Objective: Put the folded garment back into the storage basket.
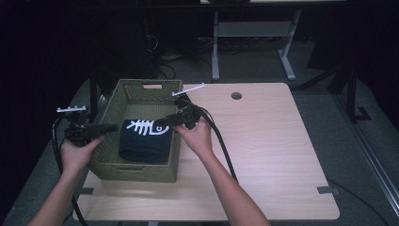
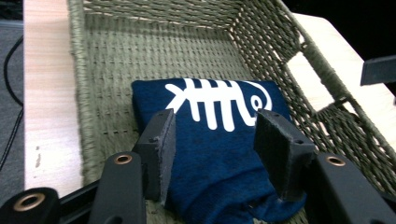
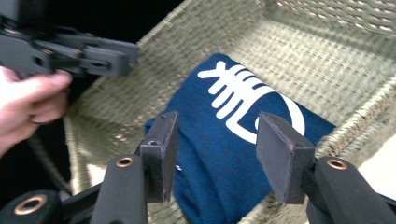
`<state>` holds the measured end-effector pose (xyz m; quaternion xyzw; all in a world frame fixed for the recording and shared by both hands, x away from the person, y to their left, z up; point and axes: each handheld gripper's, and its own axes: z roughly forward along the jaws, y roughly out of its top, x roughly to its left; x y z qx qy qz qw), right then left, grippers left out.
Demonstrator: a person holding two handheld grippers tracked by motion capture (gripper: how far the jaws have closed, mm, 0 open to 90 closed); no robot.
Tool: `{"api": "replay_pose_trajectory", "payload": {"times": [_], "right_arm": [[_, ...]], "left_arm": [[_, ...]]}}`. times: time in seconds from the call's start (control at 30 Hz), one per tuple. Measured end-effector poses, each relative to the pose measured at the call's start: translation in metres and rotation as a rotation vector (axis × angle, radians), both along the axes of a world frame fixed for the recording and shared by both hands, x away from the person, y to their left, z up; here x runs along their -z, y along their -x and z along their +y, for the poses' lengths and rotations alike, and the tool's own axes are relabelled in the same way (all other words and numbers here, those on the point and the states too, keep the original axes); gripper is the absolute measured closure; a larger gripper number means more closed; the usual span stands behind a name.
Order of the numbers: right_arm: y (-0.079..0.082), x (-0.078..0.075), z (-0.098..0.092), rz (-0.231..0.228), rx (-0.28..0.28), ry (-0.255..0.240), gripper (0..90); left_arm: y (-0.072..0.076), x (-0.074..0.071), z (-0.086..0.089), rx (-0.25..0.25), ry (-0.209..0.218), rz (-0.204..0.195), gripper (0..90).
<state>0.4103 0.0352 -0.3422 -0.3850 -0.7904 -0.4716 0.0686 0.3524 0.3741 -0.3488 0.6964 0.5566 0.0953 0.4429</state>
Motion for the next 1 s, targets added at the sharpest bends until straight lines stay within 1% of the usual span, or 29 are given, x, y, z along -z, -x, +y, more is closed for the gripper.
{"api": "replay_pose_trajectory", "payload": {"times": [0.03, 0.13, 0.2, 0.27, 0.33, 0.37, 0.43, 0.5, 0.63, 0.67, 0.8, 0.87, 0.9, 1.0], "right_arm": [[0.001, -0.002, -0.003, -0.002, -0.009, -0.010, 48.8], [0.004, -0.006, -0.013, -0.001, -0.029, -0.044, 48.3], [0.006, -0.009, -0.021, -0.012, -0.039, -0.062, 47.9], [0.007, -0.009, -0.028, -0.006, -0.048, -0.089, 47.5], [0.009, -0.010, -0.036, -0.004, -0.051, -0.098, 47.0], [0.009, -0.010, -0.041, -0.003, -0.056, -0.106, 46.6], [0.009, -0.010, -0.048, 0.001, -0.050, -0.110, 46.0], [0.009, -0.011, -0.057, -0.005, -0.045, -0.119, 45.1], [0.013, -0.010, -0.073, -0.007, -0.033, -0.132, 45.0], [0.014, -0.010, -0.078, -0.001, -0.030, -0.132, 44.9], [0.018, -0.009, -0.093, -0.012, -0.023, -0.111, 43.6], [0.020, -0.009, -0.102, -0.009, -0.014, -0.122, 43.1], [0.021, -0.009, -0.106, -0.008, -0.007, -0.126, 42.9], [0.022, -0.008, -0.117, -0.009, 0.008, -0.124, 41.9]], "left_arm": [[0.001, -0.001, -0.002, 0.004, 0.006, 0.000, 47.4], [0.005, -0.006, -0.007, 0.009, -0.005, -0.007, 46.4], [0.008, -0.008, -0.009, 0.003, 0.018, -0.017, 45.2], [0.009, -0.010, -0.011, 0.002, 0.021, -0.015, 45.1], [0.012, -0.012, -0.014, 0.004, 0.036, -0.023, 44.5], [0.012, -0.013, -0.016, 0.005, 0.034, -0.022, 44.2], [0.013, -0.014, -0.019, 0.013, 0.043, -0.021, 43.3], [0.014, -0.015, -0.024, 0.019, 0.039, -0.027, 42.7], [0.016, -0.018, -0.035, 0.051, 0.035, -0.038, 40.8], [0.017, -0.018, -0.039, 0.059, 0.034, -0.040, 39.9], [0.017, -0.020, -0.053, 0.088, 0.034, -0.052, 37.0], [0.017, -0.020, -0.060, 0.106, 0.044, -0.054, 35.1], [0.018, -0.020, -0.063, 0.110, 0.042, -0.054, 34.3], [0.017, -0.021, -0.073, 0.131, 0.045, -0.056, 32.9]]}}
